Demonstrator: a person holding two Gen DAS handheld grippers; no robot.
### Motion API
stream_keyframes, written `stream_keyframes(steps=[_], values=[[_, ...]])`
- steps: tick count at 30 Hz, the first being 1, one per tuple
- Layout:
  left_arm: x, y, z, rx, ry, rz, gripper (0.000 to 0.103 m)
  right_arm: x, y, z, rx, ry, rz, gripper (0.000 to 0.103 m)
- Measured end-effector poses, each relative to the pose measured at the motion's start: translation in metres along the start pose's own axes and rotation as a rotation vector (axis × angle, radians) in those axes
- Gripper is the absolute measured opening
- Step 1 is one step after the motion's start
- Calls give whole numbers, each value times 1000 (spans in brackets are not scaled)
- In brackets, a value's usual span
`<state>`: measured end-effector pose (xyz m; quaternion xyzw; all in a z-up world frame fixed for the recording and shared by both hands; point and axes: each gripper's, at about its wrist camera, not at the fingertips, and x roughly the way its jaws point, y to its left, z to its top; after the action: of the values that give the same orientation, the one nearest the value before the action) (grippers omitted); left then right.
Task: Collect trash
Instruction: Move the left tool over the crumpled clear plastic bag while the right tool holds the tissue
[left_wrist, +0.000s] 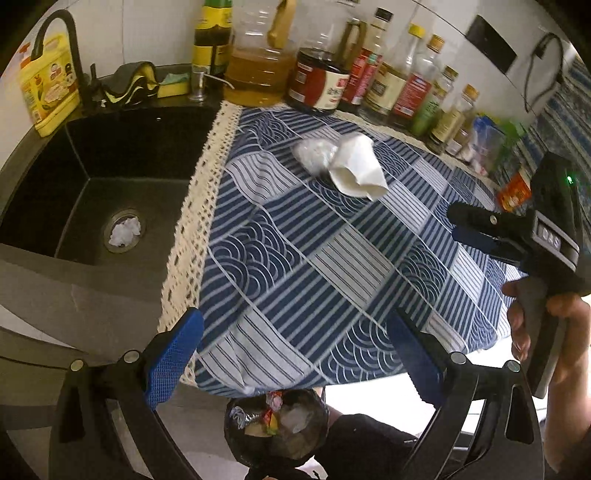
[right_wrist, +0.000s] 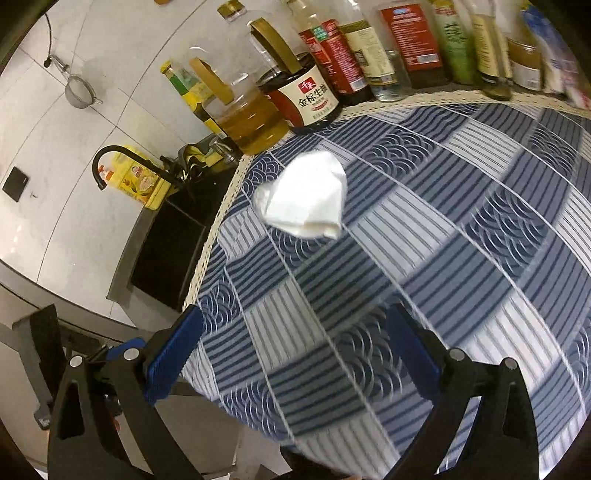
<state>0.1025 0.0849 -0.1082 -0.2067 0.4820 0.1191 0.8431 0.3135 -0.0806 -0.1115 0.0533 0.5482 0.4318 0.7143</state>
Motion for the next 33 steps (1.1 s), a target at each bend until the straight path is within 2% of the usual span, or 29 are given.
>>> stream_keyframes(steps=[7, 16, 25, 33], values=[[9, 12, 16, -61, 8, 33, 96, 46, -5, 39, 22, 57, 29, 98], [24, 27, 26, -134, 31, 70, 96, 87, -15, 72, 47, 108, 55, 98], [33, 34, 28, -186, 44, 91, 96, 113, -16, 88, 42, 149, 67, 98], [40, 31, 28, -201, 57, 97, 96, 121, -6, 93, -19, 166, 8, 97]])
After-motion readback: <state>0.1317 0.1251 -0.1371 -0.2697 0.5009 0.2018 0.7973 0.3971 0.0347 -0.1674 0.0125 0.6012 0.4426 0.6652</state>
